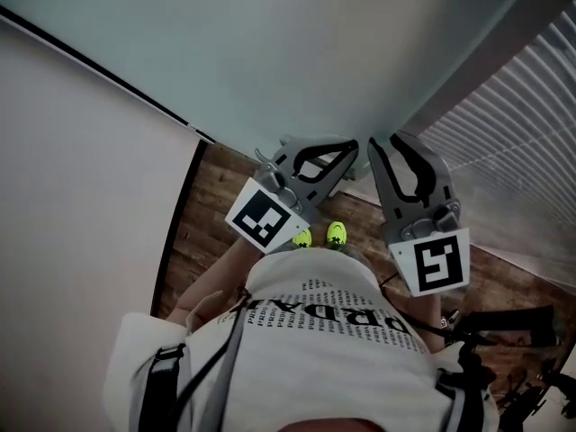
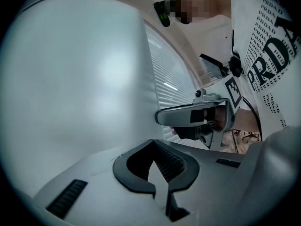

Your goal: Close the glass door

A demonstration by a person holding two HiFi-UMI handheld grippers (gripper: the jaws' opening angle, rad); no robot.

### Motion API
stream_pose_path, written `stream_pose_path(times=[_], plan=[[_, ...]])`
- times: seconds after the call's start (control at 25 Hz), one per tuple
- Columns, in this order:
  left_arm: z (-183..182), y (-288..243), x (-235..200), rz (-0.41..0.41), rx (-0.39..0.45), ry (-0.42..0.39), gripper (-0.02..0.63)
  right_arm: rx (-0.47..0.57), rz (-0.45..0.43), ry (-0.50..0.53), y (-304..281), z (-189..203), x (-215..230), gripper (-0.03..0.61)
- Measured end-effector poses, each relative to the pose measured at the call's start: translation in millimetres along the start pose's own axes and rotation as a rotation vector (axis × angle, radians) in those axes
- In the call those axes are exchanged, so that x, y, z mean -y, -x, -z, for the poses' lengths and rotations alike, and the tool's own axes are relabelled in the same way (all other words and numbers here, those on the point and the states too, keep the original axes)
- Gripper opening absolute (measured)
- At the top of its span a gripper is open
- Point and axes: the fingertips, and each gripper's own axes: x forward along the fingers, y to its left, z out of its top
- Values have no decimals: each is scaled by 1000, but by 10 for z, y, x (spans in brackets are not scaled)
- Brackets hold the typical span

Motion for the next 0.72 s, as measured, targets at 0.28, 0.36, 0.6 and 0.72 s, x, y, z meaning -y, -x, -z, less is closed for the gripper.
stream_pose_path(times=[0.28,0.36,0.6,0.72], plan=[[11,-152,-153,-4,-19,-18,0,5,-96,-147,108,191,-62,61],[5,-203,-199,-5,-10,-15,0,13,-103,-133,99,188,-114,61],[17,-400,-325,4,10,-27,0,3,-53,-83,11,142,-73,2],[33,-453,-382,-4,5,-33,0,6,-38,-91,-2,112,-42,2]])
